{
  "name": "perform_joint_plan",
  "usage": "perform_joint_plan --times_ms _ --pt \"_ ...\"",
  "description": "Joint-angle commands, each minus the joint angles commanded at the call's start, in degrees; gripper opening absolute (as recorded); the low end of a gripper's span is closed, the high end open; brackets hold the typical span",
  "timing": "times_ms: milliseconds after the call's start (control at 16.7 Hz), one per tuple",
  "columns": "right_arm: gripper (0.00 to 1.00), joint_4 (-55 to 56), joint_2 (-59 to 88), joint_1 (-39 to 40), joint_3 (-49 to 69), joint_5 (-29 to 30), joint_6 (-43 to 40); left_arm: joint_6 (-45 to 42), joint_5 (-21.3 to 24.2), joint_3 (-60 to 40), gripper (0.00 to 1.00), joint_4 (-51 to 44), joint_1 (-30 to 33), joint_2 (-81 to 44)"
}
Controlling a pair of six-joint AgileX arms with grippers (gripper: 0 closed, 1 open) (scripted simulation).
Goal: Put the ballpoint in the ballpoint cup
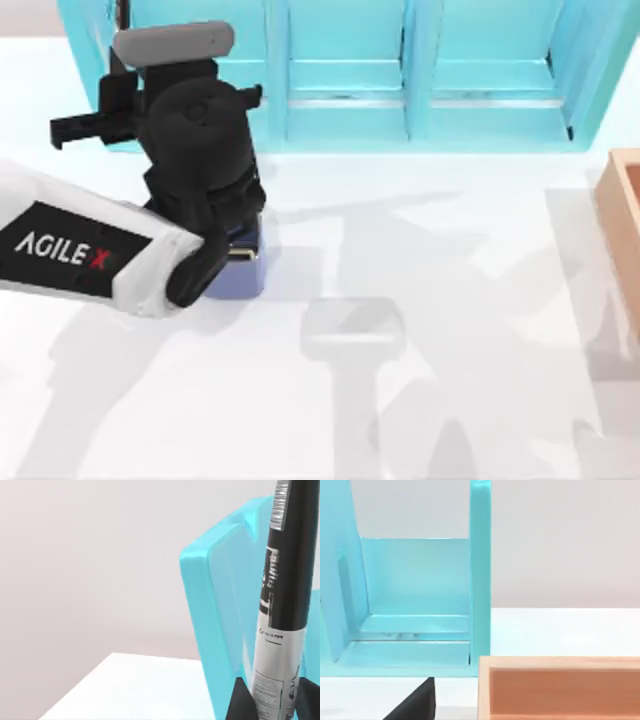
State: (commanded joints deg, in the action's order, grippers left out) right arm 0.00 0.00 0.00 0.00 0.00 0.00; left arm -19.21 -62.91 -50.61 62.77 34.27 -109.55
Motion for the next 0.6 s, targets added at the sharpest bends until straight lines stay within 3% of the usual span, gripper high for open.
perform_joint_plan --times_ms 300,420,600 --pt "1.00 0.00 0.00 0.00 0.00 0.00 0.00 -4.87 -14.37 0.44 0.00 18.96 14.87 -1.37" --pt "1.00 0.00 0.00 0.00 0.00 0.00 0.00 -5.85 -17.18 0.33 0.00 22.40 17.91 -1.54" --pt "1.00 0.00 0.00 0.00 0.00 0.00 0.00 -6.10 -17.89 0.27 0.00 23.28 18.72 -1.58"
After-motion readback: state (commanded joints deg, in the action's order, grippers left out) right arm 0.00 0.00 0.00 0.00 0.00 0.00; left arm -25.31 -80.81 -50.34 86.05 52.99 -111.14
